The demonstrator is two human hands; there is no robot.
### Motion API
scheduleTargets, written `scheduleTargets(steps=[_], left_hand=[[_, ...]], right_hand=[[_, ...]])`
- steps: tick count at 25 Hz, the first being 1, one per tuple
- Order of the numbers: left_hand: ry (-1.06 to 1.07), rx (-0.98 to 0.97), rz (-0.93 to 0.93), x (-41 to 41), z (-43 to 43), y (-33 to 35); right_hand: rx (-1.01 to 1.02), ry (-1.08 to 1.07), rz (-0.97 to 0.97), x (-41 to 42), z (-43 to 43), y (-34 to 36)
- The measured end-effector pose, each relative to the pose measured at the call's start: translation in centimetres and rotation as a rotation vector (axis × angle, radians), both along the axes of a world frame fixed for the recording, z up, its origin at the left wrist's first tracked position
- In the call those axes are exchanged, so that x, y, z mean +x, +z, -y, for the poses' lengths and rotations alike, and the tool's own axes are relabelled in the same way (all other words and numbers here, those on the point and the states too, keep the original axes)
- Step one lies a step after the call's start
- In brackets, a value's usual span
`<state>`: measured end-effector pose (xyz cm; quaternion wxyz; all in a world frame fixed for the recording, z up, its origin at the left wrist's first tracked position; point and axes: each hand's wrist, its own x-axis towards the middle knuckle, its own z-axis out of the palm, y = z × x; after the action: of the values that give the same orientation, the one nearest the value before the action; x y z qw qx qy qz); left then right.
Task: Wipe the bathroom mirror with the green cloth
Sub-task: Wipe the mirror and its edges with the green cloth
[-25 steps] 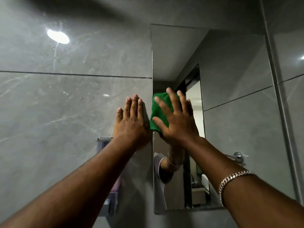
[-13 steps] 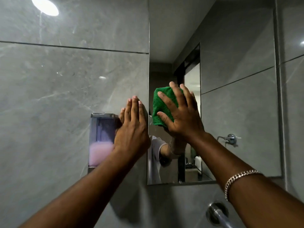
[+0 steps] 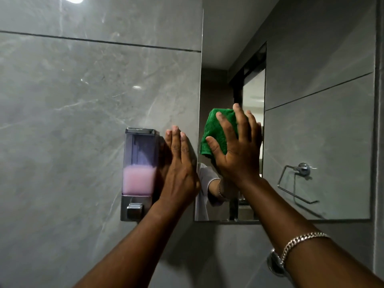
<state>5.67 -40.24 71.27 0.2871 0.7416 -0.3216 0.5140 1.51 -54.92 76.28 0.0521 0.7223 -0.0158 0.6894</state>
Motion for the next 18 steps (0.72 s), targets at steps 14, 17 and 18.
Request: scheduleTargets(steps=[14, 17, 18], left_hand=[[-0.156, -0.021, -0.005, -0.5, -0.3, -6.1], [-0.158, -0.022, -0.03, -0.4, -0.3, -7.6], [-0.142, -0.016, -0.038, -0.5, -0.3, -8.2]], right_hand=[[-0.31, -0.048, -0.12, -0.4, 1.8, -4.8], [-0.077, -0.029, -0.043, -0.1, 0.6, -4.6], [0.001, -0.019, -0.021, 0.1, -0.4, -4.7]])
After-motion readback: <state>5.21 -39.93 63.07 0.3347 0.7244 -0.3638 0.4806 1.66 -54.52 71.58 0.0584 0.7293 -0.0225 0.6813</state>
